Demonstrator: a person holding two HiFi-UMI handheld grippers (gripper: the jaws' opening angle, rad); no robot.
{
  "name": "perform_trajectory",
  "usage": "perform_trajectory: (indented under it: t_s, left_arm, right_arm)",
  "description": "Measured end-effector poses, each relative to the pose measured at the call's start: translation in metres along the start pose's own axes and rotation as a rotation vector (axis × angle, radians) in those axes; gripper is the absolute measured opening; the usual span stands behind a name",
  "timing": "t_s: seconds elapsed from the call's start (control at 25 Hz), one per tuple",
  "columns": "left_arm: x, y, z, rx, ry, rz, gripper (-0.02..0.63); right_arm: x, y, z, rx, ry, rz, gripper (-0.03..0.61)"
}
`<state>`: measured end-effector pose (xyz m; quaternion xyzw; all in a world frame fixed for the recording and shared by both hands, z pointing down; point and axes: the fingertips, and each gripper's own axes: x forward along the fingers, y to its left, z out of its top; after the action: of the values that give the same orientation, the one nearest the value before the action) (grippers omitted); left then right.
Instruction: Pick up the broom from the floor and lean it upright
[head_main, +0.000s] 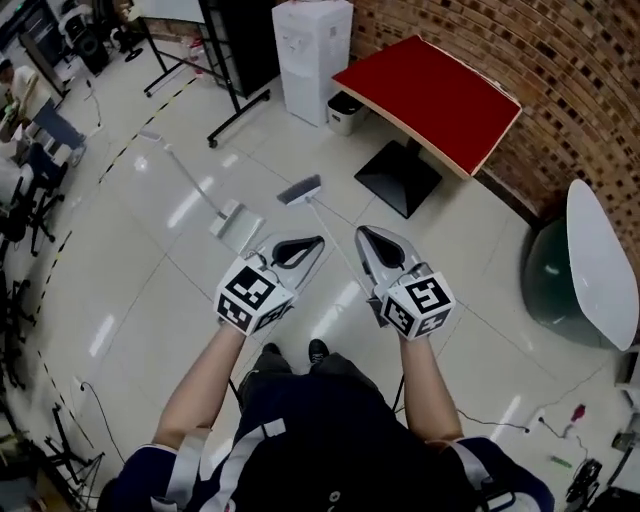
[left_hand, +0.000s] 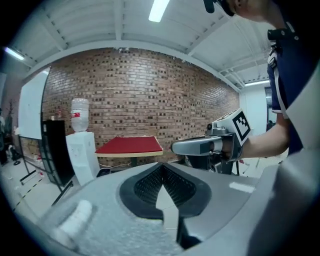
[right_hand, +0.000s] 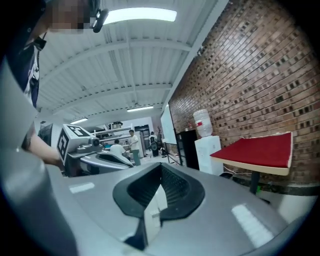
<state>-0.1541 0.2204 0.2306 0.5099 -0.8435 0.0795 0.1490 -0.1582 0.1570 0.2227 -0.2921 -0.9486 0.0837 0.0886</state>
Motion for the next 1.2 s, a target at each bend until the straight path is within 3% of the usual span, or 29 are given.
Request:
perform_trajectory:
  t_s: [0.28, 0.48, 0.56, 0.76, 1.0, 1.2]
  left_arm:
    - [0.094, -0.008, 0.005, 0.055, 0.034, -0.317, 0.001]
    - [0.148, -0.034, -0.01, 0.123, 0.074, -0.631, 0.002]
    - [0.164, -0.039, -0.017, 0.146, 0.088, -0.718, 0.002]
    - [0.191, -0.053, -0.04, 0.224, 0.122, -0.894, 0.002]
    - [0.219, -0.088, -0.097, 0.328, 0.188, -1.032, 0.002]
    - [0.258, -0.125, -0.165, 0.379, 0.238, -1.11, 0.002]
  right_arm:
    - [-0.038, -0.081, -0.009, 0.058, -0.015, -0.328, 0.006]
    - [-0.084, -0.113, -0.028, 0.114, -0.002, -0.664, 0.005]
    - [-0.098, -0.118, -0.032, 0.125, 0.01, -0.768, 0.005]
    - [-0.136, -0.119, -0.051, 0.174, 0.026, -1.003, 0.006]
    - [-0.197, -0.1, -0.087, 0.212, -0.018, -1.273, 0.006]
    - [-0.231, -0.106, -0.143, 0.235, -0.044, -1.363, 0.005]
